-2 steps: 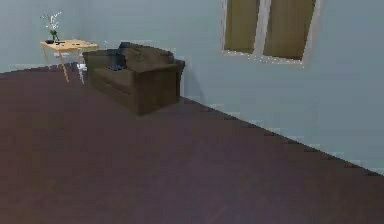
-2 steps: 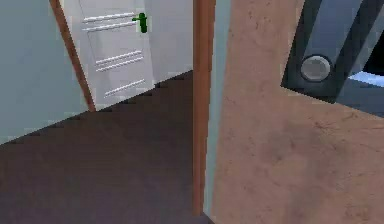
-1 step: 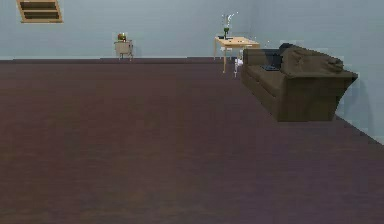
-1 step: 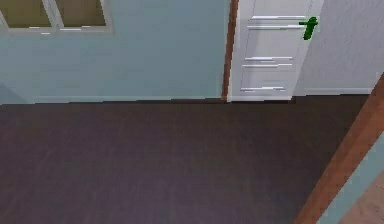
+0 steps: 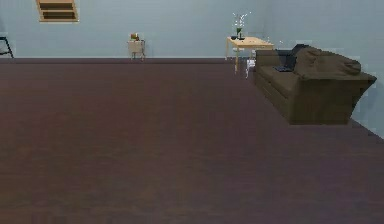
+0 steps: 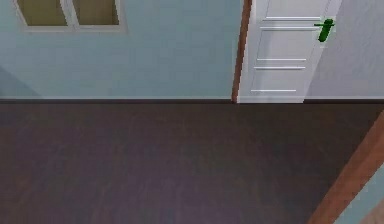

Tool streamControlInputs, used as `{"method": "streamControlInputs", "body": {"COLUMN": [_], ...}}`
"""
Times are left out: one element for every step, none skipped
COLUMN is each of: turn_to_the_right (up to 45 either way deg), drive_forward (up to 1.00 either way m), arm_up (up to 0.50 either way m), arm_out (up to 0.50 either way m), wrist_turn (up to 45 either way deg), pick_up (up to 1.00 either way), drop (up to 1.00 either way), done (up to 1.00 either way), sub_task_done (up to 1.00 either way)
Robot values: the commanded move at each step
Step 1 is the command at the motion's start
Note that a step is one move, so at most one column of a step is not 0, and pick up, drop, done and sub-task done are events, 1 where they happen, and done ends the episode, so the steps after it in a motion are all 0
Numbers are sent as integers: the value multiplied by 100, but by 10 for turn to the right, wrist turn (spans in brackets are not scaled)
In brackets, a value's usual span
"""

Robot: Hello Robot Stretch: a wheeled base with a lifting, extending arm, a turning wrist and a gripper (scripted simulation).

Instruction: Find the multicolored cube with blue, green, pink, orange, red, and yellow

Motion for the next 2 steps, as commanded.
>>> {"method": "streamControlInputs", "body": {"turn_to_the_right": [0,-90], "drive_forward": [5,0], "arm_up": [0,0], "arm_out": [0,0], "wrist_turn": [0,0], "pick_up": [0,0], "drop": [0,0], "done": [0,0], "sub_task_done": [0,0]}}
